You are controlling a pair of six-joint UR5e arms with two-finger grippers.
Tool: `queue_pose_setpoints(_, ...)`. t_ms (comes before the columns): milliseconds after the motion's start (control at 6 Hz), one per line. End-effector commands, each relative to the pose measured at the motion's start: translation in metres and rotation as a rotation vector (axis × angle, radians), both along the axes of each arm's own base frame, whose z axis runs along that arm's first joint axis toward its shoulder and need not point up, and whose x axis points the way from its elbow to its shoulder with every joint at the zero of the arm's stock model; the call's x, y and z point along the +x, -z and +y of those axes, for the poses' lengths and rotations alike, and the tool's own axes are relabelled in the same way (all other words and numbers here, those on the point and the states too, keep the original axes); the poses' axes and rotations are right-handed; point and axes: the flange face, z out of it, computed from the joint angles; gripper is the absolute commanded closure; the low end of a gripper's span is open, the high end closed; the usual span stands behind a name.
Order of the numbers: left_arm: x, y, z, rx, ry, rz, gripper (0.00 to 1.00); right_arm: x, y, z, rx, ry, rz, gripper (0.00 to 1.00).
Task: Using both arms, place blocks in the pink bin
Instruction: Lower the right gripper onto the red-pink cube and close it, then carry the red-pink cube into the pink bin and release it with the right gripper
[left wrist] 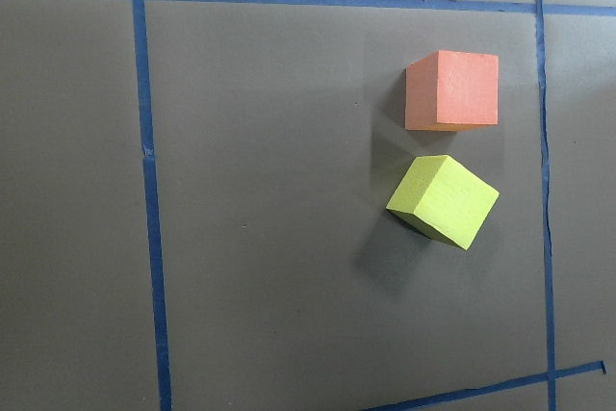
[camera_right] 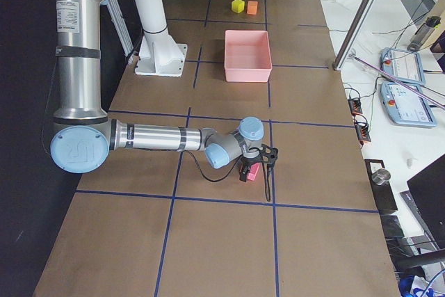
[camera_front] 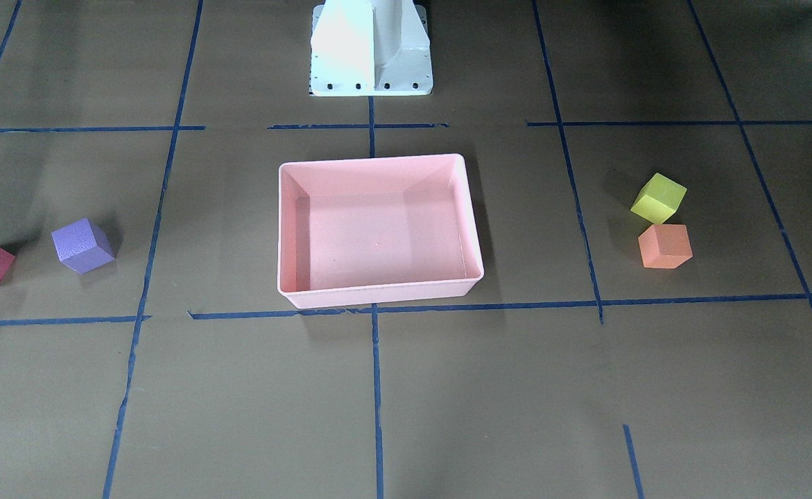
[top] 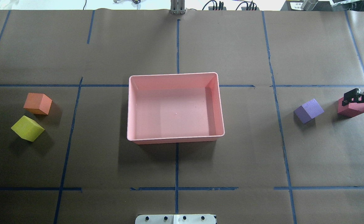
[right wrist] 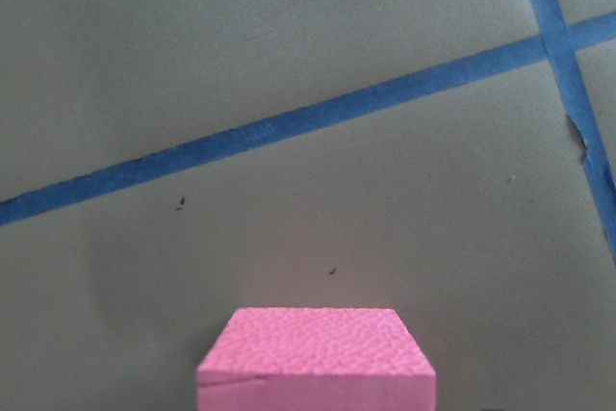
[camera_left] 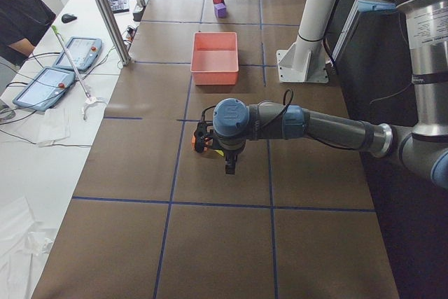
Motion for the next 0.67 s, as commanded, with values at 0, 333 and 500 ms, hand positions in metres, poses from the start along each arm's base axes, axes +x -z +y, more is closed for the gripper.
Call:
queue_pose_setpoints(0, 0.000, 0.000, 0.001, 0.001, 0.000, 0.000, 0.00, -0.006, 0.009, -0.008, 0.009, -0.015, 0.001, 0.99)
queue_pose_setpoints(333, 0.000, 0.001, 0.000, 0.005, 0.000, 0.000, 0.00, -0.008, 0.090, -0.016, 0.148, -0.010, -0.067, 1.00)
queue_pose_setpoints(500, 0.000, 0.004, 0.001, 0.008, 0.000, 0.000, 0.00, -0.007, 0.143, -0.014, 0.227, -0.011, -0.115, 0.99)
